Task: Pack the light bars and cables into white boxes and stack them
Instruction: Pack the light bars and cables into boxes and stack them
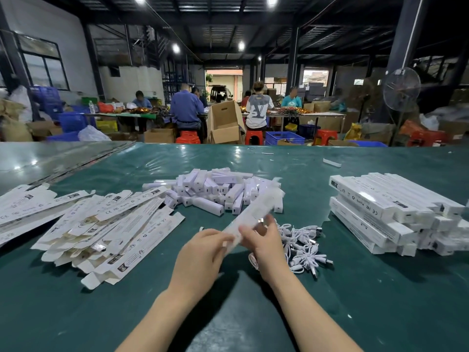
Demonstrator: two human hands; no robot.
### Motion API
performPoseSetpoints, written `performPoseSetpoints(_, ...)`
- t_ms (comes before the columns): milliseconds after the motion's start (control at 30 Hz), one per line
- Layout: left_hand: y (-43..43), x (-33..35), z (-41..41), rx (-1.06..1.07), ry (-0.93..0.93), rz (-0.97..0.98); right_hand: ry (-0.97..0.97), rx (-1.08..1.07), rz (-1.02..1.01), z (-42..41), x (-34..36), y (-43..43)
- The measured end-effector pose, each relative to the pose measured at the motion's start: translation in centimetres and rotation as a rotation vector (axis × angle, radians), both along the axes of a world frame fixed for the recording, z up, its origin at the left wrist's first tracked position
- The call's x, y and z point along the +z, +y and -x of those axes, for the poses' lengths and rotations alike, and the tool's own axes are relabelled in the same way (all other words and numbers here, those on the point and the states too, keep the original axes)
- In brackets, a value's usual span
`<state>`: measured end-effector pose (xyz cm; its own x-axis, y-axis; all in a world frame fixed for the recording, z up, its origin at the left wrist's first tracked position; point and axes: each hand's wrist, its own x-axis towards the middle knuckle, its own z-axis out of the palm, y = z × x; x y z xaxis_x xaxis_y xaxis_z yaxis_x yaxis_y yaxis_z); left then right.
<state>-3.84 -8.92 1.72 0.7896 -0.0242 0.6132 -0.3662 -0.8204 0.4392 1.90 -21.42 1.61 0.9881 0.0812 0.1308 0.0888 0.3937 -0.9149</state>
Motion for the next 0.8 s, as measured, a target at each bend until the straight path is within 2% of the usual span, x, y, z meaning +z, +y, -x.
performPoseSetpoints(67, 0.1, -0.3, 0.0, -0.033, 0.032, 0.023, 0.026, 0.091, -0.101, 0.0, 0.2, -0.5)
performPoseSetpoints(200, 0.4, -0.7, -0.2, -0.049, 0.036, 0.095, 0.026, 0.262, -0.105, 0.1, 0.4, -1.1)
performPoseSetpoints(267, 0.8, -0.8, -0.2, -0.062, 0.111, 0.185, 0.002, 0.302, -0.070, 0.0, 0.4, -1.3)
performPoseSetpoints(367, 1.1, -0.8, -0.2, -0.098, 0.223, 0.283, 0.002, 0.278, -0.072, -0.1, 0.4, -1.3)
performPoseSetpoints(567, 1.2, -0.5, -0.7, -0.085, 0.188, 0.651, 0.174, 0.126, -0.302, -0.7, 0.2, -1.0)
performPoseSetpoints(800, 1.5, -0.3, -1.3, -0.172, 0.242, 1.025, 0.202, 0.177, -0.412, -0.6, 0.3, -1.3)
